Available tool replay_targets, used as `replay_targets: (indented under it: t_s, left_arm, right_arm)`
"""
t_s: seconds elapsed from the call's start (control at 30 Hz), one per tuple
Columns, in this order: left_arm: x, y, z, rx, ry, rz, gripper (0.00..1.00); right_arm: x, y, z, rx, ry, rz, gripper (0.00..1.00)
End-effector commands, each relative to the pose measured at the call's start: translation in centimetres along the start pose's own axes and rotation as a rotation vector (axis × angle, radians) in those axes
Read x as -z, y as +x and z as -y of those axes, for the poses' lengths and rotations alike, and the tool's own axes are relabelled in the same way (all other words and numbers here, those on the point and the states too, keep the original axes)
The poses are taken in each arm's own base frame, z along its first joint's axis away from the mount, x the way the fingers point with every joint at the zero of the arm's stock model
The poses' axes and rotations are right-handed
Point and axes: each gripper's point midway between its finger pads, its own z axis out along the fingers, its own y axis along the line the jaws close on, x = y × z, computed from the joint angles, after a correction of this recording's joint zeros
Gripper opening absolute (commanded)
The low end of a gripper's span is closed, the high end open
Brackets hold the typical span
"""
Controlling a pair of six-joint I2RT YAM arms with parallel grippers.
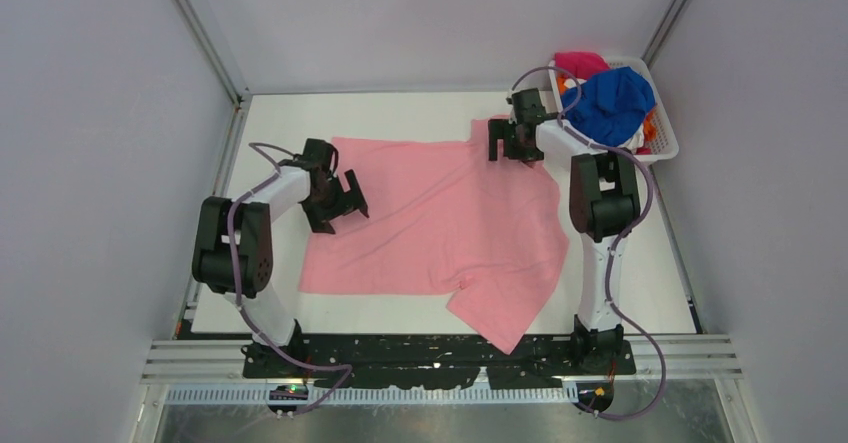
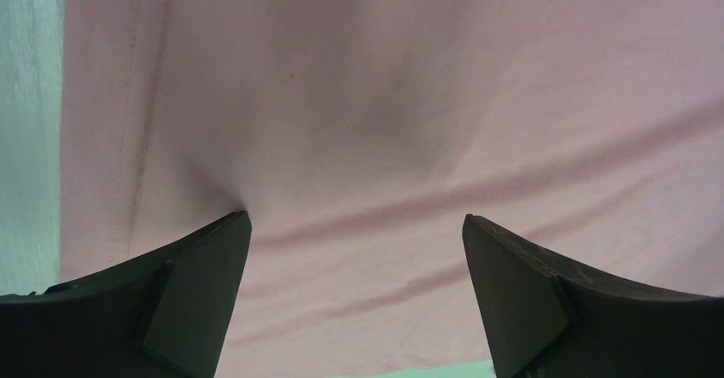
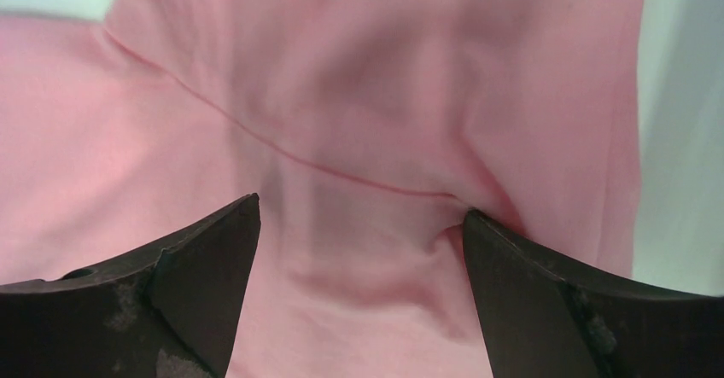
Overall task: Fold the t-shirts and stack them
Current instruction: Flatten out the tshirt, then grab the side of the flattened tshirt closest away from the robot with both arms
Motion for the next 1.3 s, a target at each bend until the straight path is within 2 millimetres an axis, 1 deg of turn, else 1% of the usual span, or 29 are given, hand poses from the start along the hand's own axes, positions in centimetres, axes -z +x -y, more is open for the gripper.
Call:
replay_targets:
  t_s: [0.0, 0.03, 0.2, 0.23, 0.27, 0.3, 0.33, 0.37, 0.4, 0.5, 0.6, 0.67, 0.73, 0.77, 0.8, 0.83, 0.87, 0.9, 0.93, 0.97, 1.0, 1.03, 1.07, 1.1, 1.13, 1.17, 1.2, 1.23, 1.27]
  left_arm:
    - [-0.3, -1.9, 1.0, 0.008, 0.026, 0.015, 1.0]
    - [-0.5, -1.9, 1.0, 0.011, 0.023, 0.007, 1.0]
    - [-1.0, -3.0, 1.2, 0.024, 0.011, -0.006, 1.0]
    - [-1.2, -3.2, 1.2, 0.026, 0.008, -0.009, 1.0]
    - [-1.1, -3.5, 1.2, 0.029, 0.01, -0.009, 1.0]
    - [-1.1, -3.8, 1.4, 0.032, 0.014, -0.007, 1.0]
    - [-1.1, -3.9, 1.4, 0.035, 0.015, -0.008, 1.0]
    - [-1.1, -4.0, 1.5, 0.036, 0.014, -0.006, 1.0]
    - [-1.1, -4.2, 1.5, 0.036, 0.014, -0.002, 1.0]
    - [-0.9, -4.8, 1.9, 0.034, 0.02, 0.013, 1.0]
    - [0.2, -5.6, 2.5, 0.024, 0.034, 0.035, 1.0]
    - [1.5, -6.1, 2.9, 0.012, 0.043, 0.06, 1.0]
    - [3.4, -6.2, 2.9, 0.005, 0.051, 0.108, 1.0]
    - [4.3, -6.0, 2.7, 0.006, 0.049, 0.132, 1.0]
    - [5.2, -5.5, 2.3, 0.008, 0.046, 0.151, 1.0]
    - [6.0, -4.9, 1.8, 0.017, 0.039, 0.169, 1.0]
    - [7.1, -4.0, 1.2, 0.035, 0.032, 0.189, 1.0]
    - [7.7, -3.0, 0.3, 0.051, 0.012, 0.194, 1.0]
    - [7.8, -1.4, -1.1, 0.069, -0.018, 0.186, 1.0]
    - [7.9, 0.0, -2.2, 0.083, -0.041, 0.179, 1.0]
    - [8.0, 1.3, -3.5, 0.095, -0.072, 0.181, 1.0]
    - [8.0, 2.6, -4.7, 0.108, -0.103, 0.177, 1.0]
    - [8.0, 3.9, -6.0, 0.125, -0.132, 0.177, 1.0]
    - [7.9, 5.1, -7.1, 0.138, -0.157, 0.178, 1.0]
    - [7.7, 6.3, -8.1, 0.153, -0.179, 0.173, 1.0]
    - [7.6, 7.2, -8.8, 0.172, -0.194, 0.171, 1.0]
    - [7.5, 8.1, -9.4, 0.18, -0.2, 0.164, 1.0]
    - [7.3, 8.7, -9.7, 0.19, -0.197, 0.168, 0.99]
    - [7.0, 9.0, -10.1, 0.203, -0.194, 0.182, 0.96]
  right_arm:
    - [-1.3, -1.3, -0.3, -0.035, -0.032, -0.04, 0.96]
    - [-1.2, -2.7, -0.5, -0.037, -0.048, -0.023, 0.96]
    - [-3.1, -3.9, -1.0, -0.039, -0.089, -0.081, 0.96]
    - [-4.0, -3.5, -0.9, -0.04, -0.089, -0.101, 0.95]
    - [-3.7, -4.4, -1.1, -0.04, -0.1, -0.09, 0.95]
    - [-4.4, -4.0, -1.1, -0.046, -0.101, -0.106, 0.95]
    - [-4.2, -4.9, -1.1, -0.054, -0.108, -0.093, 0.95]
    - [-4.7, -4.6, -1.0, -0.059, -0.106, -0.105, 0.95]
    - [-4.5, -5.5, -1.2, -0.064, -0.116, -0.083, 0.95]
    - [-4.9, -6.5, -1.4, -0.067, -0.134, -0.06, 0.95]
    - [-3.9, -8.0, -1.6, -0.035, -0.138, -0.014, 0.95]
    - [-2.2, -9.3, -1.3, -0.003, -0.112, 0.022, 0.95]
    - [0.6, -10.5, -1.4, 0.03, -0.091, 0.068, 0.95]
    - [2.7, -11.0, -1.6, 0.043, -0.08, 0.1, 0.95]
    - [3.8, -11.2, -1.8, 0.051, -0.075, 0.121, 0.96]
    - [5.8, -11.2, -2.1, 0.06, -0.062, 0.163, 0.95]
    - [9.5, -12.6, -2.5, 0.066, -0.067, 0.243, 0.96]
    - [9.0, -10.7, -2.8, 0.075, -0.057, 0.232, 0.95]
    - [12.3, -11.4, -2.9, 0.075, -0.047, 0.299, 0.96]
    - [11.7, -9.3, -2.9, 0.073, -0.02, 0.287, 0.95]
    - [14.6, -9.6, -3.2, 0.07, -0.018, 0.348, 0.95]
    - [13.9, -7.0, -3.2, 0.058, 0.006, 0.323, 0.95]
    - [16.6, -7.2, -3.2, 0.038, 0.014, 0.388, 0.95]
    - [15.9, -4.7, -3.2, -0.017, 0.014, 0.368, 0.95]
    - [18.3, -5.4, -3.3, -0.07, -0.002, 0.449, 0.95]
    - [17.3, -2.8, -3.2, -0.143, -0.022, 0.423, 0.95]
    - [19.5, -3.8, -4.5, -0.16, -0.114, 0.512, 0.95]
    - [18.8, -1.8, -4.5, -0.171, -0.129, 0.483, 0.95]
    - [20.1, -1.5, -4.7, -0.171, -0.141, 0.504, 0.95]
